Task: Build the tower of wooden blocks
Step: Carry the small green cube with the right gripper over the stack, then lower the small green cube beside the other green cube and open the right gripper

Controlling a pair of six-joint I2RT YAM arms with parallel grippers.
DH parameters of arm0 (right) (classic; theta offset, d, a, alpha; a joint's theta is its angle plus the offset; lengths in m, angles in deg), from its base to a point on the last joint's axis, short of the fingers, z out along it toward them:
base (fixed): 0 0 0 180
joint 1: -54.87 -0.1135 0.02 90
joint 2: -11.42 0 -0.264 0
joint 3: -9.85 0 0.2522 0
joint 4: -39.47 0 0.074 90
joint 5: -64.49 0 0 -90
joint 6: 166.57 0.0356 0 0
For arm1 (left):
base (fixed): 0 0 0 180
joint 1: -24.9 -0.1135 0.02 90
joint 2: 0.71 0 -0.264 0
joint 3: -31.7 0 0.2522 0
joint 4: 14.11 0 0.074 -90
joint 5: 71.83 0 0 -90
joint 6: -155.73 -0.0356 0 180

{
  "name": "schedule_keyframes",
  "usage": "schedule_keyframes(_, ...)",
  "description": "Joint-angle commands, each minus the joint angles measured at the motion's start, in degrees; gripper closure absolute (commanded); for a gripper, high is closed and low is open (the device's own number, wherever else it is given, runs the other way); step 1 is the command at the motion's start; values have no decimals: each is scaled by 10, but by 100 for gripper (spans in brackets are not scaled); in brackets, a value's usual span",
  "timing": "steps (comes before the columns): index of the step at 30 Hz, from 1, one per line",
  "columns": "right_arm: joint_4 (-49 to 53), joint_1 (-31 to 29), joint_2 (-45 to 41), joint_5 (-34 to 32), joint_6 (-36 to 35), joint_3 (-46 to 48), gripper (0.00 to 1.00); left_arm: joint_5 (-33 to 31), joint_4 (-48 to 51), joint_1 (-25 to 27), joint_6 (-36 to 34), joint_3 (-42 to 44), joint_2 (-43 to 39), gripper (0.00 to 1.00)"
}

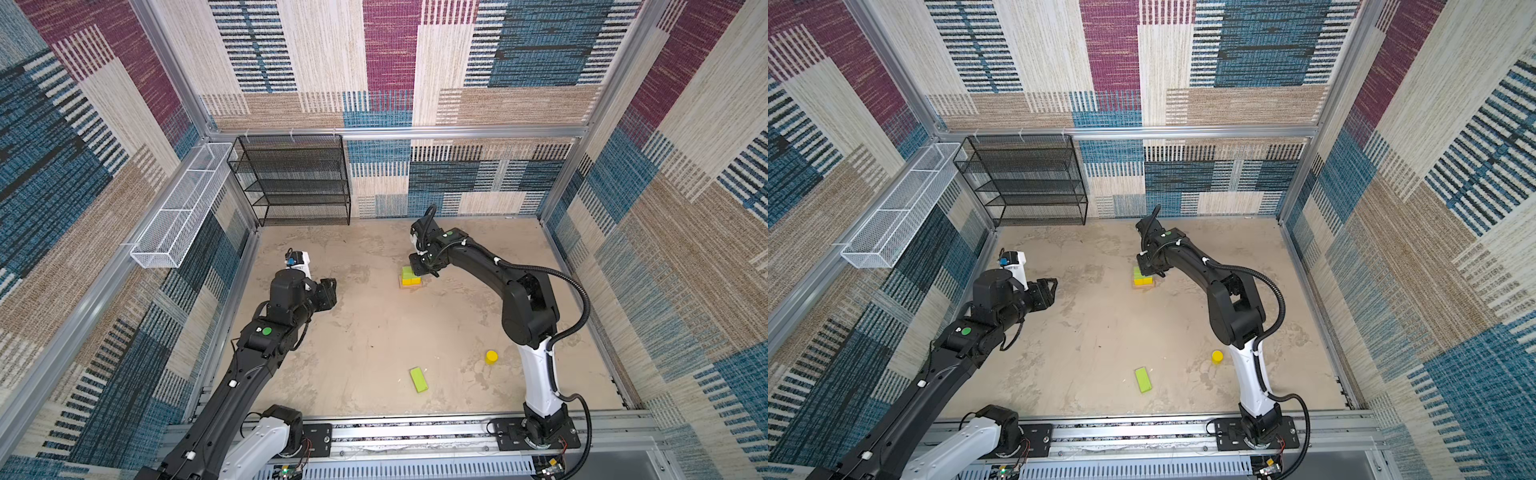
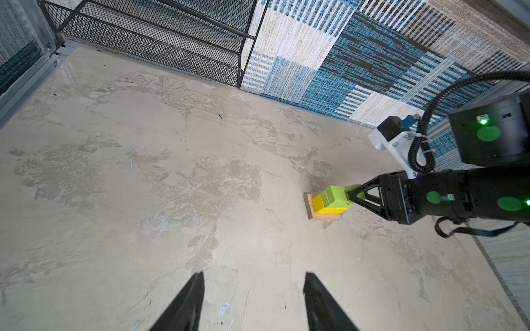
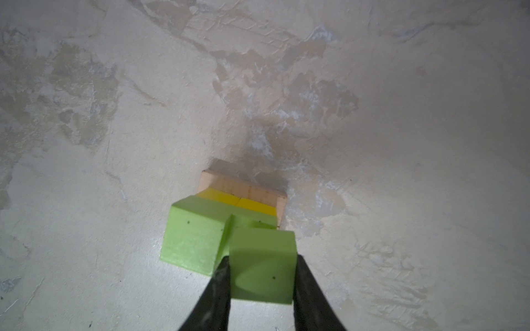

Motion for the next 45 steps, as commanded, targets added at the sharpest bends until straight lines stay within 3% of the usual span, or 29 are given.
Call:
schedule_keyframes(1,-1,0,3,8,1,-3,66,7,-7,-1,-13,1,-1,40)
schedule_keyframes(38,1,1,4,5,9,-12,60,10,-7,-3,-11,2,-3,40)
schedule_keyframes(45,3,1,-8,0,11,-10,55,12,-8,-3,-10,2,-2,40)
